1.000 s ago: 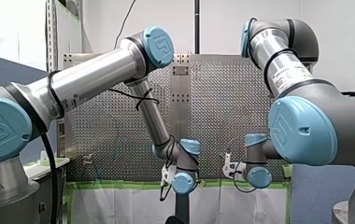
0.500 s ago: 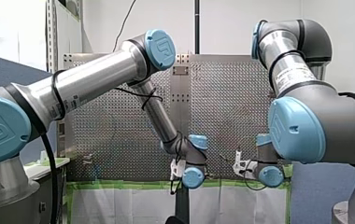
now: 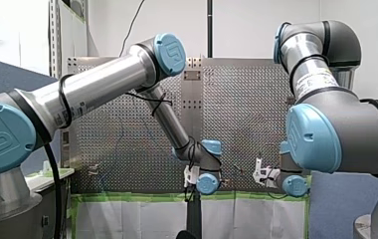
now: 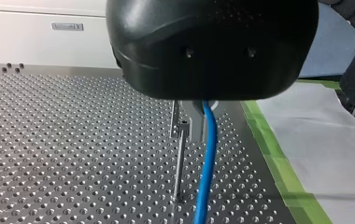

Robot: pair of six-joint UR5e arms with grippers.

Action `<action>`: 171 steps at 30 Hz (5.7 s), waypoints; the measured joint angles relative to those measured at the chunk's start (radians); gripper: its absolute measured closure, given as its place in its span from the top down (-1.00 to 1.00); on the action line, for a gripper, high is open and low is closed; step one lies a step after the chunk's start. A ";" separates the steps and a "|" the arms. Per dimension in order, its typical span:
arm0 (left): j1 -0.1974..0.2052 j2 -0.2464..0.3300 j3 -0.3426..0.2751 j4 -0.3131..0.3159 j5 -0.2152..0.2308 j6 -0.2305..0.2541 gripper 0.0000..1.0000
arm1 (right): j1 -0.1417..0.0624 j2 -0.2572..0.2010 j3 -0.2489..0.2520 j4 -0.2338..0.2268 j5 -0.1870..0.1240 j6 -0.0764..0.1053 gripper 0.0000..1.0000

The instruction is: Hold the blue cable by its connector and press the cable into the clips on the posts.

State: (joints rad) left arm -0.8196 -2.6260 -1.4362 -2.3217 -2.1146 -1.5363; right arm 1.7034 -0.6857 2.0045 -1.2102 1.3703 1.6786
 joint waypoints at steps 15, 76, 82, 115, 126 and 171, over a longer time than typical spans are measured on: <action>-0.009 -0.105 0.114 -0.105 0.011 -0.021 -1.00 | -0.036 0.010 -0.048 0.013 -0.021 -0.006 -1.00; 0.077 -0.214 0.420 -0.265 0.094 -0.071 -1.00 | -0.116 0.057 -0.196 0.122 -0.095 -0.008 -1.00; 0.080 -0.214 0.426 -0.272 0.096 -0.071 -1.00 | -0.116 0.057 -0.204 0.122 -0.096 -0.006 -1.00; 0.112 -0.260 0.528 -0.324 0.148 -0.132 -1.00 | -0.113 0.133 -0.325 0.167 -0.102 -0.021 -1.00; 0.144 -0.260 0.552 -0.325 0.147 -0.132 -1.00 | -0.112 0.156 -0.395 0.199 -0.103 -0.016 -1.00; 0.155 -0.259 0.583 -0.357 0.098 -0.102 -1.00 | -0.112 0.216 -0.548 0.233 0.037 0.046 -1.00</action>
State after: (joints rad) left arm -0.6643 -2.8853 -0.8536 -2.6783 -2.0168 -1.6387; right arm 1.5915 -0.4694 1.4560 -0.9768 1.4071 1.7245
